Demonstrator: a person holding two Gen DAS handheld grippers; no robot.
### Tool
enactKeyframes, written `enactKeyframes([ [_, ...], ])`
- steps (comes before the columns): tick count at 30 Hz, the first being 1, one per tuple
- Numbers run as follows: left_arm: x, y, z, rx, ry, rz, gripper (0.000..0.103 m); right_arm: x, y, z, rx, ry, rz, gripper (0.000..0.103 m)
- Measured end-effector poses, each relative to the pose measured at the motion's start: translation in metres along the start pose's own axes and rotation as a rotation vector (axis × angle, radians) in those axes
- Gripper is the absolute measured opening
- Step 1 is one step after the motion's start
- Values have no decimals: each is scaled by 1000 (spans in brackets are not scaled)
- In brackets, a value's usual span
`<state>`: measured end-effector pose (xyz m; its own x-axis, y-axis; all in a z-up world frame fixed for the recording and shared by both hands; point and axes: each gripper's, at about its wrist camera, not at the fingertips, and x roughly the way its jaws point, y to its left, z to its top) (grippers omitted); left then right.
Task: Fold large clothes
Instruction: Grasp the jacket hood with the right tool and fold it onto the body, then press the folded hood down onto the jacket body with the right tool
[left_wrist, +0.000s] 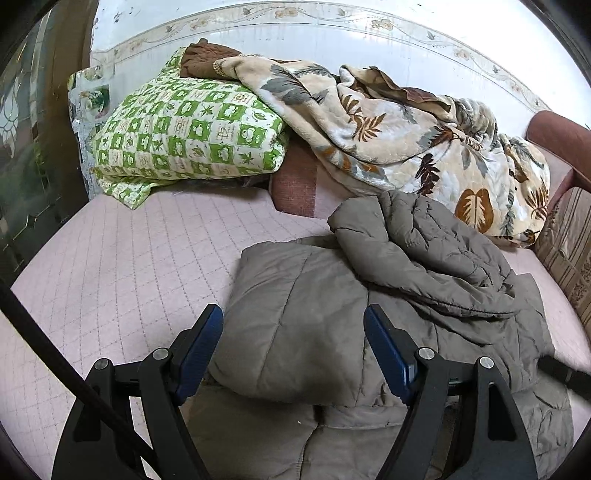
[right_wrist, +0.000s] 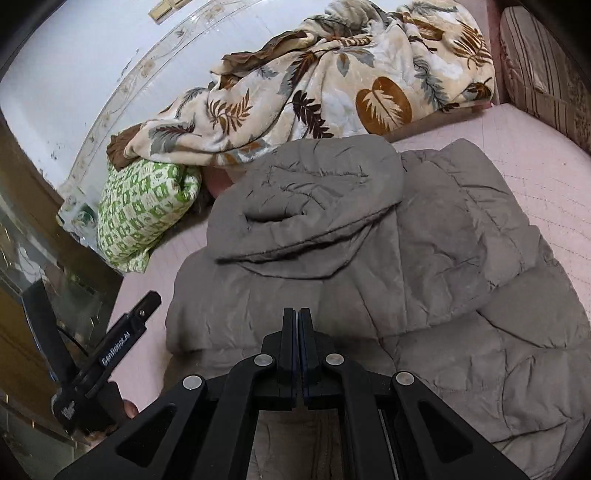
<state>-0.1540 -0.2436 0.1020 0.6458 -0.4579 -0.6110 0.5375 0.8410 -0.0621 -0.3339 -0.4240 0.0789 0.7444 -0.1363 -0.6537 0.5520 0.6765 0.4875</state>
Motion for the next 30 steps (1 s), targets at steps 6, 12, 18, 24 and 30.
enactKeyframes([
  [6, 11, -9, -2, 30, 25, 2, 78, 17, 32, 79, -127, -22, -25, 4],
  [12, 16, -17, -4, 71, 43, 5, 78, 89, 13, 84, -145, 83, -114, 4],
  [18, 22, -16, -6, 79, 62, 14, 78, 123, 6, 45, -200, 160, -169, 4],
  [24, 23, -3, -4, 12, 76, 3, 78, 83, 46, 77, -257, 36, -125, 4],
  [30, 34, 8, -6, -42, 127, 7, 78, 127, 81, 79, -281, 125, -4, 9],
])
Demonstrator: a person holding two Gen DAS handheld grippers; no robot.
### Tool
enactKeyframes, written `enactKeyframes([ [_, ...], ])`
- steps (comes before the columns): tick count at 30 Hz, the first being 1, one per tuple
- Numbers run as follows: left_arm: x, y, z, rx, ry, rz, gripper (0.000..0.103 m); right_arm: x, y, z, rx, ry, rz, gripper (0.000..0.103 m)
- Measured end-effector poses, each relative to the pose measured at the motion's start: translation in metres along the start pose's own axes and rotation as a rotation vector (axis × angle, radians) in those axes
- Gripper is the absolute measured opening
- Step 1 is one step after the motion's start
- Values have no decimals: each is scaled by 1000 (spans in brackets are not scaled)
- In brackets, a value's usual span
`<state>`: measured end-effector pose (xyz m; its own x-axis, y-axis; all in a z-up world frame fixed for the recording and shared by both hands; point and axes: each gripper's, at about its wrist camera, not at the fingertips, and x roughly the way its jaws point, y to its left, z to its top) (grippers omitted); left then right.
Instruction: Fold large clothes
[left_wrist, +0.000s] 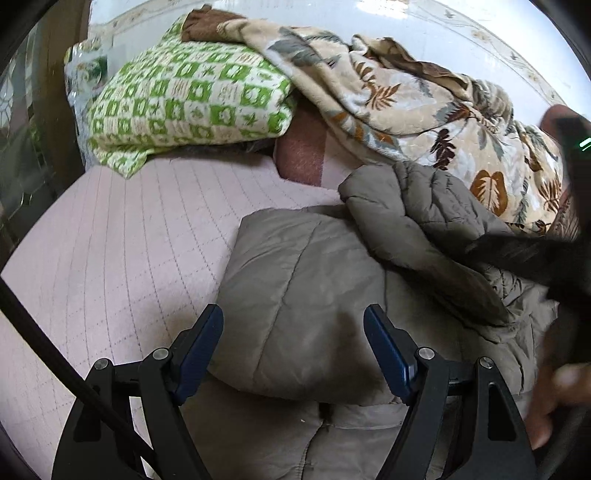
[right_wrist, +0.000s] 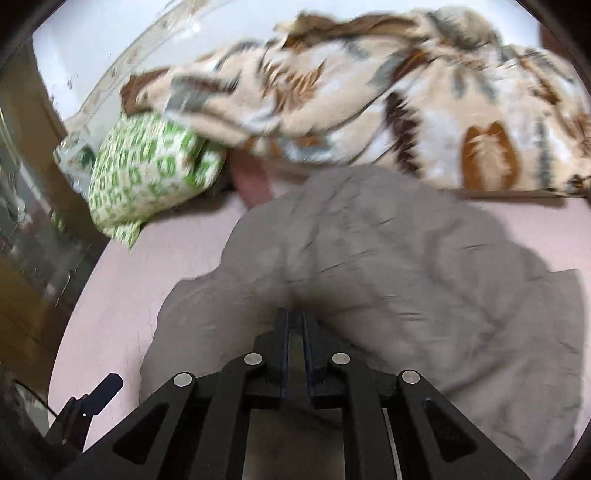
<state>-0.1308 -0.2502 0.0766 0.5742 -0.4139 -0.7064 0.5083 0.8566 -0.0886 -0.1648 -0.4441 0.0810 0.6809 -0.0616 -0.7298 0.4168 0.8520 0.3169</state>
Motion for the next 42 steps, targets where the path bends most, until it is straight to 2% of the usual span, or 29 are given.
enactKeyframes([
  [4, 14, -1, -3, 17, 61, 25, 78, 56, 13, -19, -37, 142, 7, 9],
  [8, 23, -4, -7, 34, 89, 31, 78, 62, 11, -24, -31, 143, 14, 9],
  [10, 20, -5, -6, 37, 76, 18, 78, 47, 6, -17, -21, 135, 50, 9],
  [13, 16, -6, -4, 35, 59, -5, 78, 11, -8, -1, 3, 43, 93, 13],
  [14, 15, -8, -4, 38, 53, -13, 78, 0, -17, 4, 19, 18, 77, 17],
  [18, 11, -20, -5, 73, 30, -38, 78, -36, -54, 9, 46, -40, -35, 19],
  [20, 11, -28, -6, 96, 30, -46, 78, -49, -71, 1, 37, -42, -92, 19],
  [23, 16, -37, -11, 133, 50, -39, 78, -55, -90, -12, 39, -31, -132, 19],
  [27, 27, -41, -15, 151, 94, -21, 78, -33, -111, -33, 55, 44, -147, 20],
  [30, 33, -42, -18, 155, 119, -8, 81, -13, -110, -46, 30, 86, -152, 20],
  [33, 25, -42, -15, 147, 105, -18, 81, -19, -106, -45, 28, 78, -157, 20],
  [36, 7, -42, -10, 133, 59, -53, 81, -55, -99, -46, 43, 9, -112, 24],
  [38, -8, -43, -8, 134, 24, -74, 81, -80, -95, -54, 48, -19, -92, 36],
  [42, -37, -49, -13, 172, -18, -70, 81, -133, -87, -88, 42, -44, -82, 38],
])
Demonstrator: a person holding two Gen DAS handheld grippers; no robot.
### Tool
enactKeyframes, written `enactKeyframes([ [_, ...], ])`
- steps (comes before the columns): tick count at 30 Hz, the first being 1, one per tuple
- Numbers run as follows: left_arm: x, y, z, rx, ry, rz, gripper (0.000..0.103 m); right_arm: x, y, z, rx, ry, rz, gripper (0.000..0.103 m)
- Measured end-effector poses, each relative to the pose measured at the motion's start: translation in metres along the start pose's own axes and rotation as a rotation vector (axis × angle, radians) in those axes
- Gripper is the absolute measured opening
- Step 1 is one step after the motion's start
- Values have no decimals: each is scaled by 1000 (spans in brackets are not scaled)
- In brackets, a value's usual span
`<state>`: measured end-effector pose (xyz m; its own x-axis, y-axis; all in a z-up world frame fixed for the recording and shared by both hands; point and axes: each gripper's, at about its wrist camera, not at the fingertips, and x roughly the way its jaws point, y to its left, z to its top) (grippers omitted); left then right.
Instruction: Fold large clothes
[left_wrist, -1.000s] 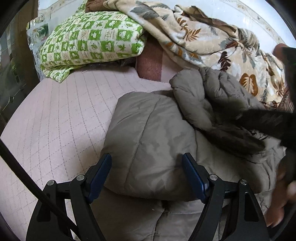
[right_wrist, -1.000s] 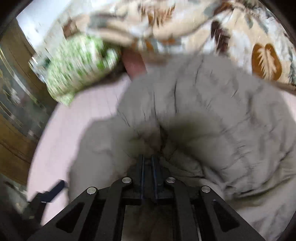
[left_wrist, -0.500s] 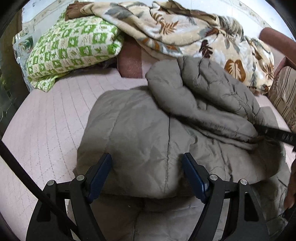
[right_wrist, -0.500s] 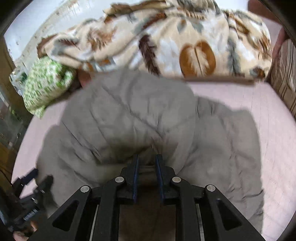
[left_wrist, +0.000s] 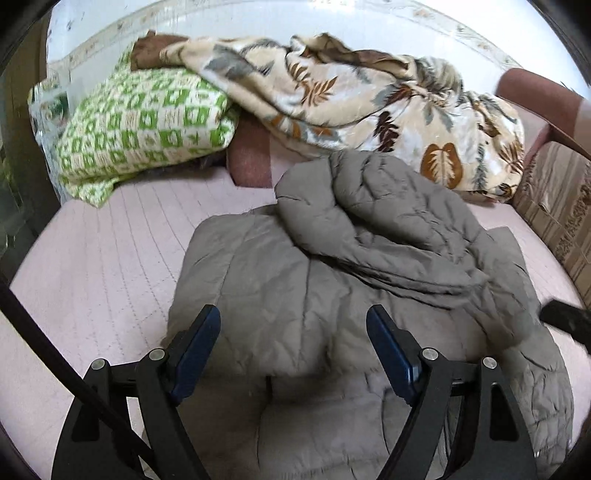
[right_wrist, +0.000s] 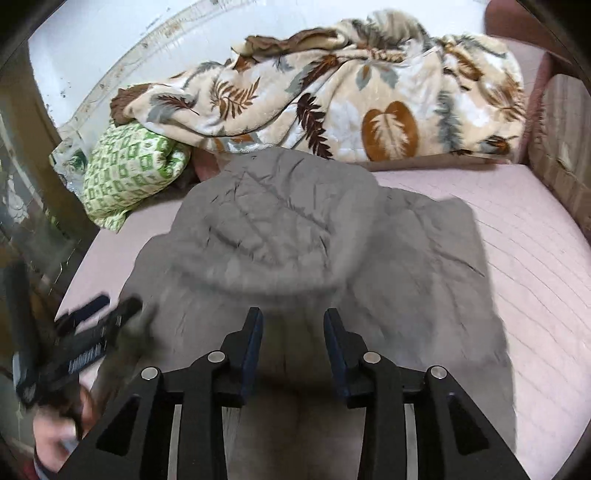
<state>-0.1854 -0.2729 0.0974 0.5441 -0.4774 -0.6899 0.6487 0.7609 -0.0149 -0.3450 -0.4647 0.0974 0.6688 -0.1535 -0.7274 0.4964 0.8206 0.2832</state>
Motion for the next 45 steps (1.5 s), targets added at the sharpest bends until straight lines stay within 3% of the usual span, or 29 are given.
enactKeyframes([
  [5, -37, -6, -25, 23, -4, -34, 81, -52, -8, -52, 21, 21, 5, 41],
  [12, -83, 5, -104, -17, 56, -42, 81, -107, -23, -123, 26, 26, -21, 47],
  [18, -112, 14, -163, -42, 75, 35, 81, -109, -27, -173, 30, 56, -38, 47],
  [22, -112, 16, -194, -47, 128, 68, 81, -94, -12, -197, -47, 65, -87, 47],
  [26, -108, 9, -207, 31, 126, 141, 81, -76, 0, -221, -125, 51, -143, 49],
  [31, -100, 6, -214, 77, 98, 196, 96, -73, -2, -226, -137, 22, -151, 57],
  [35, -97, 15, -218, 34, 72, 190, 103, -73, -6, -228, -113, 7, -136, 62],
  [45, -95, 14, -219, 43, 70, 196, 103, -74, -4, -231, -112, 2, -130, 64],
])
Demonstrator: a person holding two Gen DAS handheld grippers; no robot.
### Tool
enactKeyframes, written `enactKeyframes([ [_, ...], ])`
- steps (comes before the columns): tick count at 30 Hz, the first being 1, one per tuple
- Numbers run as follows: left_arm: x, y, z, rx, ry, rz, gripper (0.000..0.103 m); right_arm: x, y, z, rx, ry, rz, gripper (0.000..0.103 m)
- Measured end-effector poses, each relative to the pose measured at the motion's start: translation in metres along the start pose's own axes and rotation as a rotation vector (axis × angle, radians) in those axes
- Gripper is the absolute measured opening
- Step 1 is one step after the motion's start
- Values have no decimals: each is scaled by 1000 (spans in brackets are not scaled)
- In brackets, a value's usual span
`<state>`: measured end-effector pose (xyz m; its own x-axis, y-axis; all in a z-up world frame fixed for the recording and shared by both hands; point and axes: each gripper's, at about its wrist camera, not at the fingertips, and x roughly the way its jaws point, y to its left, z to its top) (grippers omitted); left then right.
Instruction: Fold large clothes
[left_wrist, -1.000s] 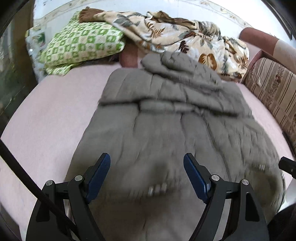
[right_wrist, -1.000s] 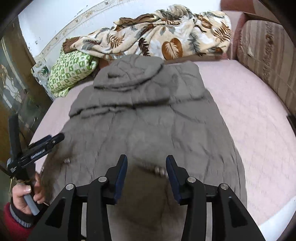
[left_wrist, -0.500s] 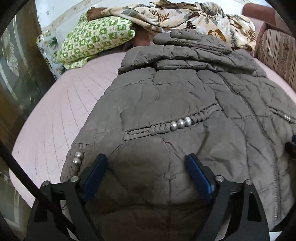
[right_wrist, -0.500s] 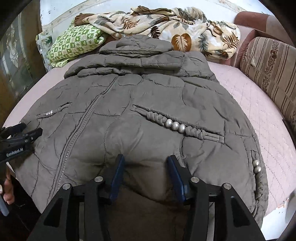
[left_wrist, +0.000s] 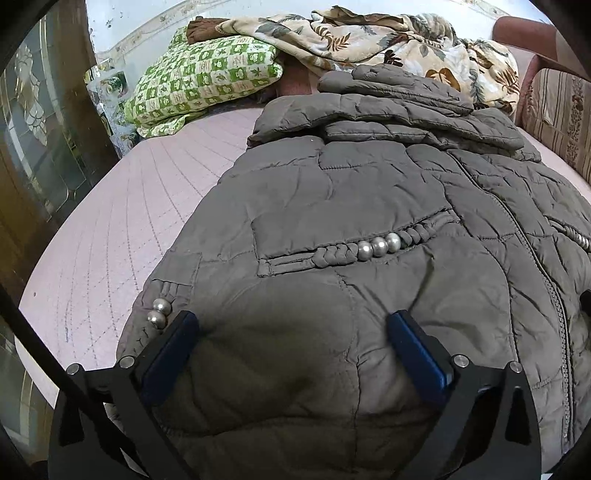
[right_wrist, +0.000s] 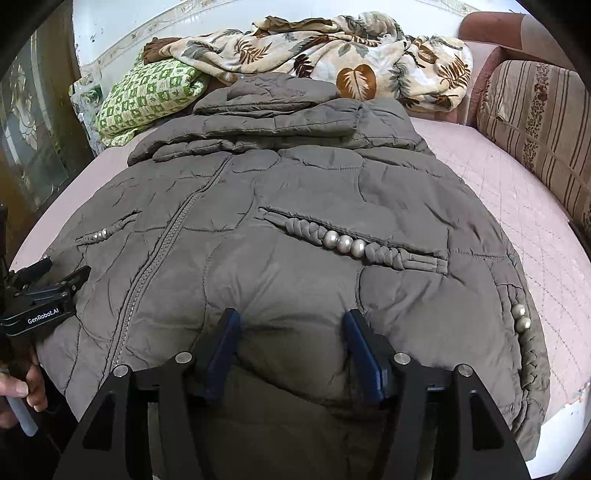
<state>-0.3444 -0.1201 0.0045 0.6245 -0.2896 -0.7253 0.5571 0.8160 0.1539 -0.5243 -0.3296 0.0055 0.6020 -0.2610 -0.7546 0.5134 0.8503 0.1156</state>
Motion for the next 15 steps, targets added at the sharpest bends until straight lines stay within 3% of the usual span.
enactKeyframes([
  [5, -1, 0, -8, -23, -43, -2, 103, 0, -1, 0, 7, 3, 10, 67],
  [10, -2, 4, -6, -28, -15, -25, 103, -2, -3, -4, -2, -8, 26, 70],
  [15, -7, 8, -6, -7, -2, -56, 103, -22, -13, 1, 27, -14, 96, 70],
])
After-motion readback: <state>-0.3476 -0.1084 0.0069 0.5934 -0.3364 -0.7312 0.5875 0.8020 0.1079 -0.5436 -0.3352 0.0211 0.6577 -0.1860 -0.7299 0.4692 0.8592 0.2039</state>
